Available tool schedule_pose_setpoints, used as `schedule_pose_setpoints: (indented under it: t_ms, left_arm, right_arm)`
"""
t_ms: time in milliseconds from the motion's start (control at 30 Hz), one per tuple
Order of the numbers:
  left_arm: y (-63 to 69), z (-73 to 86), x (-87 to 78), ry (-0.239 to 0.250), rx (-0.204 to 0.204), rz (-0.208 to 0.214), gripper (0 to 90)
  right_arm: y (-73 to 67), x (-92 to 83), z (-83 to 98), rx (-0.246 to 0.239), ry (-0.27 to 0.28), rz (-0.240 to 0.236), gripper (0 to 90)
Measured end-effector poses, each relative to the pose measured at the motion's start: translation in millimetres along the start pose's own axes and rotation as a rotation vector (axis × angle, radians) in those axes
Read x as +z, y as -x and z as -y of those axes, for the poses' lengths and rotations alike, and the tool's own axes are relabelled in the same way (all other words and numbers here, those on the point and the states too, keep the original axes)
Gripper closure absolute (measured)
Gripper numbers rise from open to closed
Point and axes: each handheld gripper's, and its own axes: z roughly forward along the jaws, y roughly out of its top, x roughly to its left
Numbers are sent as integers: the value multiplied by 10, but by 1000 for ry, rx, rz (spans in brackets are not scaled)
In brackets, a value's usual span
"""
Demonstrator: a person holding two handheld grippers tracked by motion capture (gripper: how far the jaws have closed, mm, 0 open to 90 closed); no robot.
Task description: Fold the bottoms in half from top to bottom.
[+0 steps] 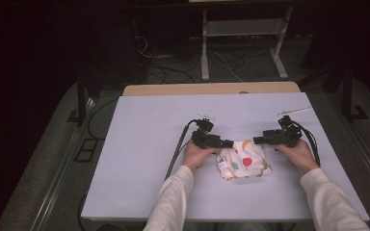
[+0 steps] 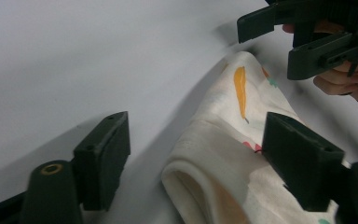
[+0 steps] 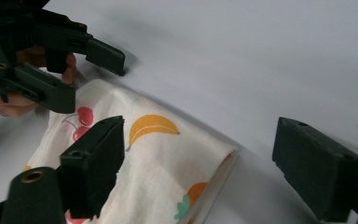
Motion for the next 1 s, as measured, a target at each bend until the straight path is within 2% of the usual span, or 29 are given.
schedule_pose_setpoints:
  t_ms: [200, 500, 567, 667, 833, 900, 1000]
  left_arm:
    - [-38, 0, -14, -1, 0, -17, 329]
    - [-64, 8, -1, -2, -10, -15, 462]
    - [-60, 12, 8, -9, -8, -18, 526]
    - [-28, 22, 36, -29, 6, -18, 636]
    - [-24, 24, 41, -31, -7, -10, 756]
    - [-19, 20, 28, -34, -4, -11, 787]
    - [1, 12, 5, -32, 13, -12, 805]
  right_arm:
    - [11, 21, -10, -5, 4, -2, 296]
    - [81, 105, -4, 6, -1, 10, 481]
    - [91, 124, 2, 6, -3, 8, 530]
    - [89, 130, 5, 8, 5, -19, 630]
    - [72, 149, 10, 3, -16, -33, 785]
    - [51, 160, 11, -4, -36, -14, 842]
    - [11, 153, -2, -19, -39, 15, 859]
